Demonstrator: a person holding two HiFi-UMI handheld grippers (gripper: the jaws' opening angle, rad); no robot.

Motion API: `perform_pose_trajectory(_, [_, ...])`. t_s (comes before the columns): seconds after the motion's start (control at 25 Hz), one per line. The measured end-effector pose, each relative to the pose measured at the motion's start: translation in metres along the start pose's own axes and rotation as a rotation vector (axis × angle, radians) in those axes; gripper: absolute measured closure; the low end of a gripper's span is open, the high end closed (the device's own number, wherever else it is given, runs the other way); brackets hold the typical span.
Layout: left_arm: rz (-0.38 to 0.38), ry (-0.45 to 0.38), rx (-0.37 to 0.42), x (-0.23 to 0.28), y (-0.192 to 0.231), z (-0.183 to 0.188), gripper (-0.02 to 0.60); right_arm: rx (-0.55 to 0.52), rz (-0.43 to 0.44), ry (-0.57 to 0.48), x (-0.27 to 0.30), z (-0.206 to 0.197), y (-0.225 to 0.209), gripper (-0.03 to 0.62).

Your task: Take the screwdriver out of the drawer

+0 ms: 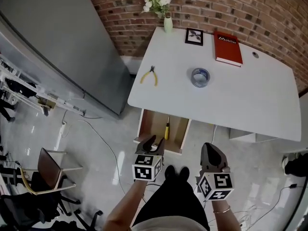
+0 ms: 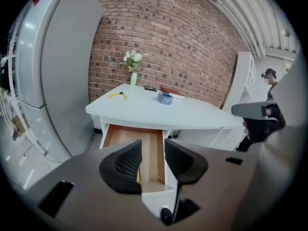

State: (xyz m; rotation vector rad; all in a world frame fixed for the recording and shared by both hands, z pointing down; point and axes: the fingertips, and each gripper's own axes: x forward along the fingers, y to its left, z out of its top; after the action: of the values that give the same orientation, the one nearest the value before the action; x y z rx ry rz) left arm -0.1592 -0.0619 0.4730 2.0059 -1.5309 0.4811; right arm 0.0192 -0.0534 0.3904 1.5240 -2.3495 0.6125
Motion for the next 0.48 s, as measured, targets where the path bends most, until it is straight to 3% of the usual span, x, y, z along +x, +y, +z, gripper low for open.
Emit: perform_pose_trajectory(0.48, [0.035, 0.09, 0.032, 0.061, 0.013, -0.043, 0.439, 0.023, 0.029, 0.071, 0.03, -0.052, -0.009, 0.592])
